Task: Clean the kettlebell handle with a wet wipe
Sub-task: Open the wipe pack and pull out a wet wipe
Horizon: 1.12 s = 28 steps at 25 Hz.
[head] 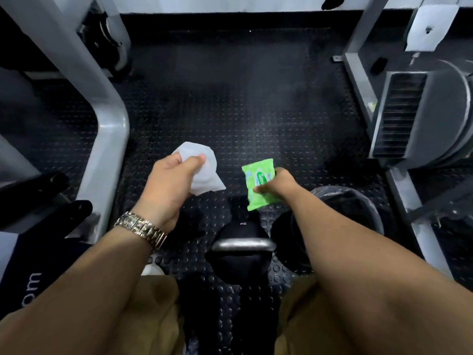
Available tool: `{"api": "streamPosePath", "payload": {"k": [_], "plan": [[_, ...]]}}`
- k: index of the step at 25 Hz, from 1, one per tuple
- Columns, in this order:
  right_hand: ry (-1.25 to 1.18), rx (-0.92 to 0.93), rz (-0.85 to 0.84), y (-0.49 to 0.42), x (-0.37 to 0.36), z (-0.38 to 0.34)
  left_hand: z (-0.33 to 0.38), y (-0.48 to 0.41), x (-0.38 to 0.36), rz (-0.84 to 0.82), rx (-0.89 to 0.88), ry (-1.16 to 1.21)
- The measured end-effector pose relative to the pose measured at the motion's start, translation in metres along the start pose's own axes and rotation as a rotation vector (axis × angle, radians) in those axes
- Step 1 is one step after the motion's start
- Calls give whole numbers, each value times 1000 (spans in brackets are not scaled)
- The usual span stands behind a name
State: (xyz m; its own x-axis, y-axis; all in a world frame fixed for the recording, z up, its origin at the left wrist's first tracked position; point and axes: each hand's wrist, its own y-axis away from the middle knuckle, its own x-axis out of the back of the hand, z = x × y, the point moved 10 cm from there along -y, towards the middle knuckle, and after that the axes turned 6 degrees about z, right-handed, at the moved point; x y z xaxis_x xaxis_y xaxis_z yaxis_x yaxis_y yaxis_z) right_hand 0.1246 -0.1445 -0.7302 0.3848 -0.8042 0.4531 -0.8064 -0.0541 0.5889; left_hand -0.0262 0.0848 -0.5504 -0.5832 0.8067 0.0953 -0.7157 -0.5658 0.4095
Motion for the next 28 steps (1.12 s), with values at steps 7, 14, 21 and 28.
{"api": "streamPosePath", "payload": {"k": [7,14,21,28], "plan": [[411,4,49,-72,-20,43,5,-3,-24,-91,-38,-101],[254,-179,177,-117,-43,117,8,-11,-30,-119,70,-49],[149,-243,138,-142,-59,135,3,-26,-37,-118,124,-49],[224,-342,81,-153,-64,147,2,-33,-35,-120,121,-61]]}}
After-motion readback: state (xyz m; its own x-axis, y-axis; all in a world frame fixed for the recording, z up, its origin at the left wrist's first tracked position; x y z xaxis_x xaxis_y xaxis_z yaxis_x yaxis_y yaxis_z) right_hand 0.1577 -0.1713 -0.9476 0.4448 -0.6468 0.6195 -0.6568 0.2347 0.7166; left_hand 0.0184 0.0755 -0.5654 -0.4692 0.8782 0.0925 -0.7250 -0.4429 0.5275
